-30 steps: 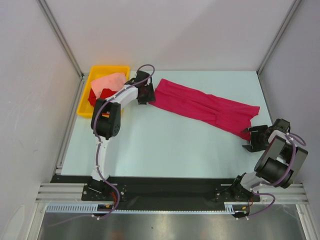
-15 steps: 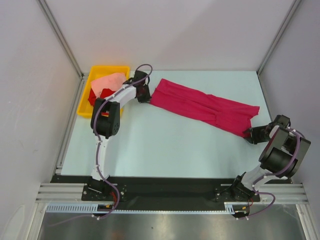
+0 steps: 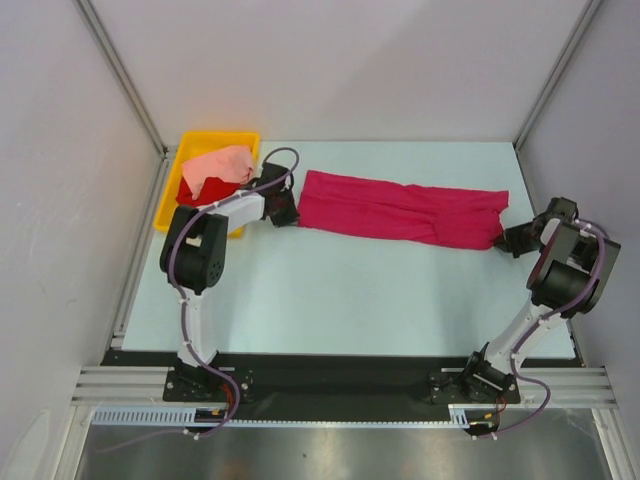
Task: Fold and stack the t-shirts
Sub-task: Fold the tshirt
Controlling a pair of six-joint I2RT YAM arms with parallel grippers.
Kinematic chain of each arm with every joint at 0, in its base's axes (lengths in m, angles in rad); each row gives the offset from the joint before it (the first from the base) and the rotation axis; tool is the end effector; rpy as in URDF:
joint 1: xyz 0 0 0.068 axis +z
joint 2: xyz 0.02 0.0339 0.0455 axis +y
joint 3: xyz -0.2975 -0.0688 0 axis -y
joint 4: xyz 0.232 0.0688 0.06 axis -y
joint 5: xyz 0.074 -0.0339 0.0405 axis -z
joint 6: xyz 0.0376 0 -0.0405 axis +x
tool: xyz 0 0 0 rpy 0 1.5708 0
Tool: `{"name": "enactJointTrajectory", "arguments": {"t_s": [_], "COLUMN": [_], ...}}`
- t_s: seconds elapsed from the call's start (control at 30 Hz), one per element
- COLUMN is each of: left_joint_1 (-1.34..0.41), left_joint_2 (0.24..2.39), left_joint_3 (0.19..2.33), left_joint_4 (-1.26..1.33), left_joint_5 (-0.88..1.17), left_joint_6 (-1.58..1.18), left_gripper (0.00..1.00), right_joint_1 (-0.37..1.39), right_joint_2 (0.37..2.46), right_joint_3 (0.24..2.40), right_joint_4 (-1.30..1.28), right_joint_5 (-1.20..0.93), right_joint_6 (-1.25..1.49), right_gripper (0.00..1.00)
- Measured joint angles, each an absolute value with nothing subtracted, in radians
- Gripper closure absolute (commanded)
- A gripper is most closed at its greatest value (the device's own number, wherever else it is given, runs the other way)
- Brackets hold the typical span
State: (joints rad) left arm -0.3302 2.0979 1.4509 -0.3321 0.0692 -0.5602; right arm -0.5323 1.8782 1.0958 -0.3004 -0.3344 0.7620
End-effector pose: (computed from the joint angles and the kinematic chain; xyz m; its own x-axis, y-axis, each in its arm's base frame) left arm 0.4278 -0.1494 0.1861 -0.8564 -0.2668 -0.4420 -0.1123 0.9319 -0.3450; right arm 0.3235 -0.1762 0.1793 -0.3112 0.9401 -0.1391 0.7763 0.3359 0.5334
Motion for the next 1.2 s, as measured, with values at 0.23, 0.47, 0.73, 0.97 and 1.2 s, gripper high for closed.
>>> {"name": "enactJointTrajectory", "arguments": {"t_s": [0.23,0.47,0.73,0.97,1.2], "left_joint_1": [-0.426,-0.627,-0.758,-0.778,-0.572], "left_joint_2": [1.98,1.879,1.743,1.594,1.48], "left_joint_3": [1.279,1.12,0.946,0.9,0.964], "left_joint_4": [-0.316,-0.281,-0.281,-0.444,-0.533], "left_joint_5": [0.083,0.117,0.146,0.133,0.154], "left_joint_6": [-0.66,-0.783,-0.867,-0.761,-0.527], "left_gripper": [1.0,1.0,0.66,0.18,0.2], "right_joint_1": [-0.463,-0.39,-0.374,-0.389,-0.35], "right_joint_2": [2.082,2.251,2.321,2.366,2.193], "right_joint_3": [1.383,1.641,1.815,1.991,1.835], "right_joint_4": [-0.319,-0.329,-0.435,-0.596,-0.702], "right_joint_5": [-0.337,-0.336,-0.311,-0.266,-0.235], "right_joint_6": [0.724,0.692,0.608,0.517,0.463], "right_gripper": [0.92,0.89,0.65,0.29,0.21]}}
